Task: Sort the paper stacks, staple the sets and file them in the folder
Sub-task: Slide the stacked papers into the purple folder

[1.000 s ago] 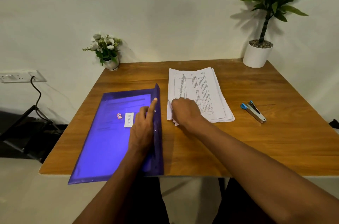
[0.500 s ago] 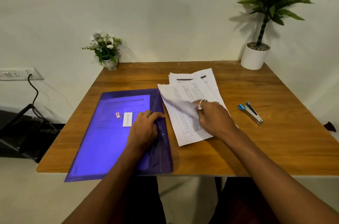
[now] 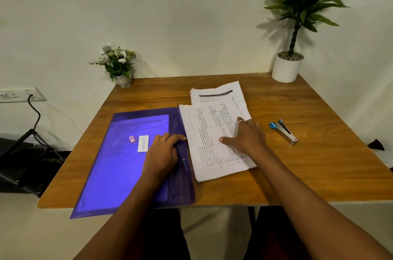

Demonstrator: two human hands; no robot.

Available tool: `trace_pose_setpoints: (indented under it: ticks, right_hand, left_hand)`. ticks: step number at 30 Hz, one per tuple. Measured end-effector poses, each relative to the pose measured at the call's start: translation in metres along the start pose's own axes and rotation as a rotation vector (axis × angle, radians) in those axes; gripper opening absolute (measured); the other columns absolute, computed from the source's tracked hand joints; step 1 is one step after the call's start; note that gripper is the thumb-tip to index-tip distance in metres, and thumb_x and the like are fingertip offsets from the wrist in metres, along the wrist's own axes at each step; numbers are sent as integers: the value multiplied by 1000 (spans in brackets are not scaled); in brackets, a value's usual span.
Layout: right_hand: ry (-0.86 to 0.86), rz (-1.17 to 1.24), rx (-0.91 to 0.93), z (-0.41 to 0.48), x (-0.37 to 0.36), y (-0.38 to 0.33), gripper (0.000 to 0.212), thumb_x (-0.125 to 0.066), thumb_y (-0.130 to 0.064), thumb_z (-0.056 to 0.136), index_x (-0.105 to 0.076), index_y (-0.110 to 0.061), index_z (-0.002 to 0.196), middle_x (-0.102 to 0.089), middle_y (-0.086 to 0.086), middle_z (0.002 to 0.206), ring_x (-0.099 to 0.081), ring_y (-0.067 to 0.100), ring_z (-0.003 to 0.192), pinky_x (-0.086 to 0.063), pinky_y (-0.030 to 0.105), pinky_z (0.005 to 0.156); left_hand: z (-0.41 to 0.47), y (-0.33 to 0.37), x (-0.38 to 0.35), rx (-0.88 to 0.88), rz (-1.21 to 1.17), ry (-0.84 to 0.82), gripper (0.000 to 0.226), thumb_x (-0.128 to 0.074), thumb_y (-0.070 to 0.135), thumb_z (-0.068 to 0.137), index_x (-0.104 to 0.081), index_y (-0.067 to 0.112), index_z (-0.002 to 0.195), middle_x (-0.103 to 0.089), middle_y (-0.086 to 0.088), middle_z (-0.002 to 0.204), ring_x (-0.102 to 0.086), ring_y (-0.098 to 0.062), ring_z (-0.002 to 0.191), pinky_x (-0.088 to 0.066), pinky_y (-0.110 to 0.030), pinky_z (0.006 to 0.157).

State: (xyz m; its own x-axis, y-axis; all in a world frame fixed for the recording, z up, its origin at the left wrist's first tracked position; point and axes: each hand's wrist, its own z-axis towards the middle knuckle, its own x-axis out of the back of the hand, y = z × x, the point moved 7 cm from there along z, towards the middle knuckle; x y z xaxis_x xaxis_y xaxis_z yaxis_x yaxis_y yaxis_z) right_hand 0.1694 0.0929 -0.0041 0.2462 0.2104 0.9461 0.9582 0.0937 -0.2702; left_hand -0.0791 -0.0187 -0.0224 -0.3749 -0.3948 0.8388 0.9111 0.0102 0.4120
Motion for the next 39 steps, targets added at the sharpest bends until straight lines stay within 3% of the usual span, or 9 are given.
trace_pose_setpoints:
  ticks: [5,10,16,20,23,27,30,34,39]
  right_hand:
    - [-20,157,-104,21,10,-1,118,-86,-55,71,-18,-16,159,-40,13,156,-39,35,142,-45,49,108]
    - [-166,509,-98,27,20,6,40,-87,-18,80,-56,-15,105,-65,6,129,-66,26,105,-48,29,61]
    - [-360,839,-137,22,30,11,33,-78,-11,86,-62,-16,115,-75,9,110,-73,32,97,-60,56,84]
    - [-269,931,-89,16,53,22,29,-65,-8,97,-52,-15,122,-70,7,109,-72,28,91,-61,40,61]
    - [-151,1107,-36,15,73,37,24,-61,-5,99,-56,-13,122,-72,8,114,-73,26,95,-60,44,72]
    - [-212,1375,41,16,81,39,22,-55,3,99,-61,-14,112,-72,12,118,-75,24,92,-62,43,72]
    - [-443,1096,72,14,56,23,27,-62,1,96,-63,-14,118,-72,6,119,-70,25,105,-59,43,86]
    - [-420,600,108,18,30,16,32,-68,-9,95,-64,-15,126,-68,-1,123,-63,20,113,-50,39,101]
    - [-416,429,106,18,29,16,51,-67,-19,95,-53,-18,143,-64,-1,131,-63,21,113,-52,46,101]
  left_hand:
    - [-1,-4,-1,-5,-3,1,46,-36,15,87,-65,30,120,-64,1,106,-52,-25,98,-48,-38,73]
    - [-1,-2,-1,-21,-19,-22,55,-25,27,86,-62,33,126,-61,1,103,-53,-25,97,-51,-41,76]
    - [-4,-8,5,282,-405,-70,77,-19,71,92,-16,37,160,-56,-15,140,-58,-36,121,-50,-51,99]
    - [-2,-3,1,11,-269,-47,99,-53,11,98,11,74,141,-53,-12,148,-62,-26,100,-55,-46,80]
    - [0,1,-2,-118,-152,-66,81,-47,1,89,-30,45,155,-64,8,134,-49,-15,95,-51,-39,80]
    - [3,2,-11,-195,-76,-102,57,-39,8,81,-75,31,119,-67,17,130,-41,-9,90,-41,-27,75]
    - [3,5,-8,-235,-31,-62,49,-45,9,77,-79,29,105,-71,12,123,-52,-21,90,-45,-30,81]
    - [1,5,13,-12,55,26,34,-55,25,77,-76,28,103,-65,3,125,-54,-34,112,-41,-43,89]
    - [-17,-15,19,559,155,-345,88,-78,57,72,-40,24,146,-34,-11,150,-32,-40,140,-38,-57,108]
